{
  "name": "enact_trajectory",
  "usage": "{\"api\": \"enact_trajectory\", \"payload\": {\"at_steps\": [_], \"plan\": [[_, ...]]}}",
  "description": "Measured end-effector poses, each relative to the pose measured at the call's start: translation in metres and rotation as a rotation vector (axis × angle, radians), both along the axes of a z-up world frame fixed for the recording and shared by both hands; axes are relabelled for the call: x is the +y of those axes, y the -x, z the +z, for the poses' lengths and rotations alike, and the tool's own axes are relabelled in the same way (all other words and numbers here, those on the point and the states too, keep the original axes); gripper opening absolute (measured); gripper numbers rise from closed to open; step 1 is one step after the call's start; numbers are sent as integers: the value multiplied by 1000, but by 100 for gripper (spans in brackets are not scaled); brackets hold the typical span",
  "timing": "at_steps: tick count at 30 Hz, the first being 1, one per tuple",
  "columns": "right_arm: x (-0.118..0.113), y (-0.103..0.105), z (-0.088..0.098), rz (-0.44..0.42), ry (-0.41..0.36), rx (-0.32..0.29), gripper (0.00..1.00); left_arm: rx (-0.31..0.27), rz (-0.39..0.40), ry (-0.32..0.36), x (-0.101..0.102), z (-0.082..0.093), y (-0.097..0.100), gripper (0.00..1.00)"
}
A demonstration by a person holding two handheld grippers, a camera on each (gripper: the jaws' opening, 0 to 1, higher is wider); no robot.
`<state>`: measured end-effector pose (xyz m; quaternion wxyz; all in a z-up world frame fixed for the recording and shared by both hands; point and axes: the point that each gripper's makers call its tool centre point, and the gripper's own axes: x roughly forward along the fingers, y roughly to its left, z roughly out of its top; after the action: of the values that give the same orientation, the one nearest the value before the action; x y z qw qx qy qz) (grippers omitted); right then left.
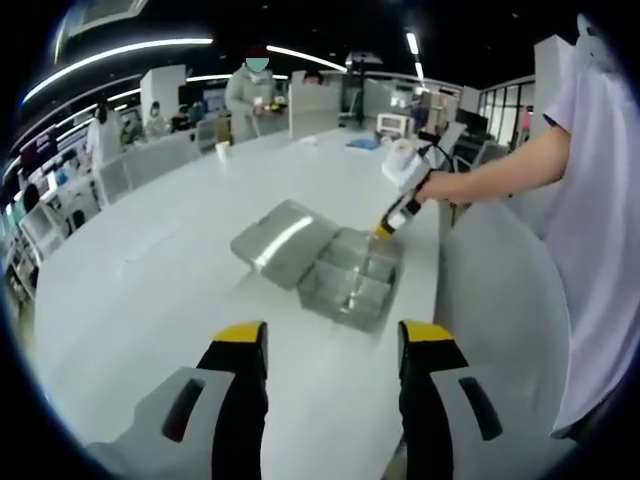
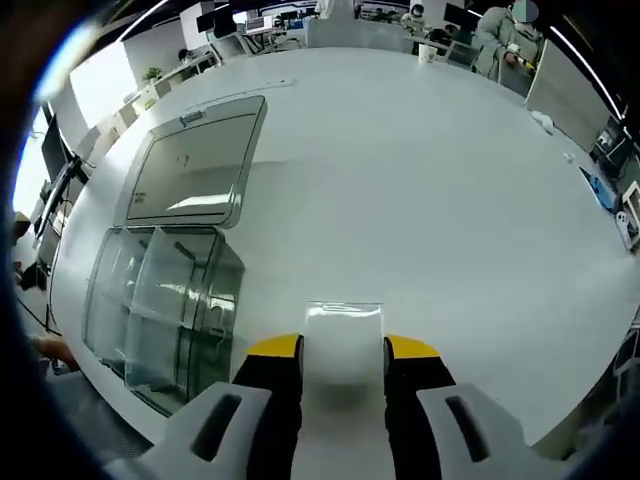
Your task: Insert the divider into the dual guide fixture by aligning both edges with the guide slots and pushing it downward to the bottom, including one-sided entry, uneven engagement, binding, and posture correction.
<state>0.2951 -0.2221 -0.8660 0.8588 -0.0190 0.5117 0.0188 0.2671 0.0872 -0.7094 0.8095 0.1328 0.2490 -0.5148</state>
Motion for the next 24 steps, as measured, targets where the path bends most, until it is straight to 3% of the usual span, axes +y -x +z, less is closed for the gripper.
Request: {"api": "enact_trajectory", "payload": {"at_steps": [9,24], "plan": [[0,-1,1,35,-12,-32,26,-1,3,1,0,1,-1,50],[-5,0,7,22,-49,-83,26,8,0,-3,-3,0,-1,49]]}}
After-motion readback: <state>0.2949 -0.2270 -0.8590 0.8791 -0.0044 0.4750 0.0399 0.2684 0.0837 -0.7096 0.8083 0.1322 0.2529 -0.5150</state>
